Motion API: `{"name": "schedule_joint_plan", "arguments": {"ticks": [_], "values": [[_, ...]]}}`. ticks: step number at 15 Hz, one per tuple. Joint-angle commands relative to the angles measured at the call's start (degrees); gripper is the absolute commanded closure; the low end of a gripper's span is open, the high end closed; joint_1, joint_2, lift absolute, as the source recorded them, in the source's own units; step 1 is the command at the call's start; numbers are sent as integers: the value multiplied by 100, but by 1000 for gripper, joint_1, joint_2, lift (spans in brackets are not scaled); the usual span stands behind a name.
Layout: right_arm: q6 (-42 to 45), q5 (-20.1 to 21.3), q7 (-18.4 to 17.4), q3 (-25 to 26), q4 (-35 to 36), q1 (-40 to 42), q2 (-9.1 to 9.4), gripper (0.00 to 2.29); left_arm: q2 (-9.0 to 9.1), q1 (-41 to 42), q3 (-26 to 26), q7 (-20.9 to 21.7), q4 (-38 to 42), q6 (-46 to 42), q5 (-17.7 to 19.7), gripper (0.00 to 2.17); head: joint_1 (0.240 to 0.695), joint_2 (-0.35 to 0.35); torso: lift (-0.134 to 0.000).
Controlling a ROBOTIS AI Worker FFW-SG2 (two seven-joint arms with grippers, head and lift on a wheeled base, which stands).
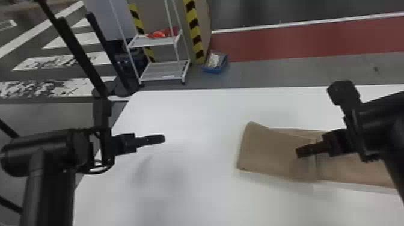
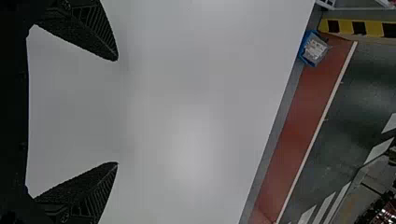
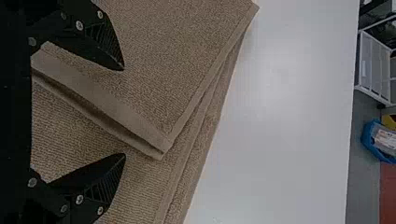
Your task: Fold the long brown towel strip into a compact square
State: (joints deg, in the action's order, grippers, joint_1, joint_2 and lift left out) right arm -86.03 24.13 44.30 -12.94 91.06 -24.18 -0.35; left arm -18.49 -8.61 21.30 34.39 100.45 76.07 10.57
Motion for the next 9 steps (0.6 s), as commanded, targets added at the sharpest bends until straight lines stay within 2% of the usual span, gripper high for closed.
{"name": "schedule_joint_plan", "arguments": {"ticks": [1,9], "values": [[99,30,0,-15,-71,-8,40,340,12,0,-3,-2,-8,0,-3,83,695,270,-125],[222,74,0,-86,-158,-52,40,475,29,0,-3,-11,-17,-17,-12,83,695,267,-125]]}}
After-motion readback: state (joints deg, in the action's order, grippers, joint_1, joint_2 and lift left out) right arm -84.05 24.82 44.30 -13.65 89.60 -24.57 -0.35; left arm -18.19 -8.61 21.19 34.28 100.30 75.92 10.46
